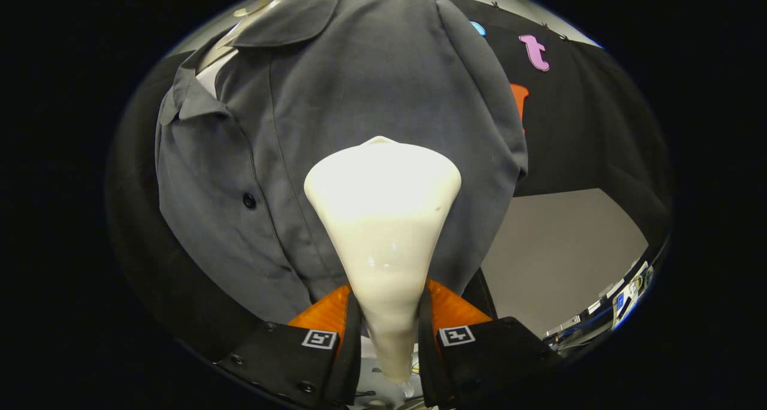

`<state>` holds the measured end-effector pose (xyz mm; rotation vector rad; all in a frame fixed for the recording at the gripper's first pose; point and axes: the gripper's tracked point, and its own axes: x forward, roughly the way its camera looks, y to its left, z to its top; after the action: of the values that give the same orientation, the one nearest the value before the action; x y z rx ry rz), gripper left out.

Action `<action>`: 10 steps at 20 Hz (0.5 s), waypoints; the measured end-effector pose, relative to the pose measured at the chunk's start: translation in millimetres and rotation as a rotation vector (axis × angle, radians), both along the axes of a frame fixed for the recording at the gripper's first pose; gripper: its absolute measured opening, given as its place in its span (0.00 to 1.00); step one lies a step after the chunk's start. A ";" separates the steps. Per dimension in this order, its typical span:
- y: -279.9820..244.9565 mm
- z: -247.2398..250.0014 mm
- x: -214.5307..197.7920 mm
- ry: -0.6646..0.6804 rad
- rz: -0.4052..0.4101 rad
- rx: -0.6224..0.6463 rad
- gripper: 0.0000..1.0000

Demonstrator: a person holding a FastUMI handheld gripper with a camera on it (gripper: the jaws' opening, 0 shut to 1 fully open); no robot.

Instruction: Iron the clothes twice with a garment steamer, once on the left side and once on the right side.

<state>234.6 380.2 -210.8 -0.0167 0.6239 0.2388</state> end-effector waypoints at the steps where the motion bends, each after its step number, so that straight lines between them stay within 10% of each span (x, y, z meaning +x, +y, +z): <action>1: 3.1 -6.7 0.5 0.011 0.001 0.005 0.48; 10: -3.8 -58.8 -4.1 0.065 0.002 -0.007 0.48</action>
<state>230.5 376.4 -269.6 -0.0158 0.6890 0.2396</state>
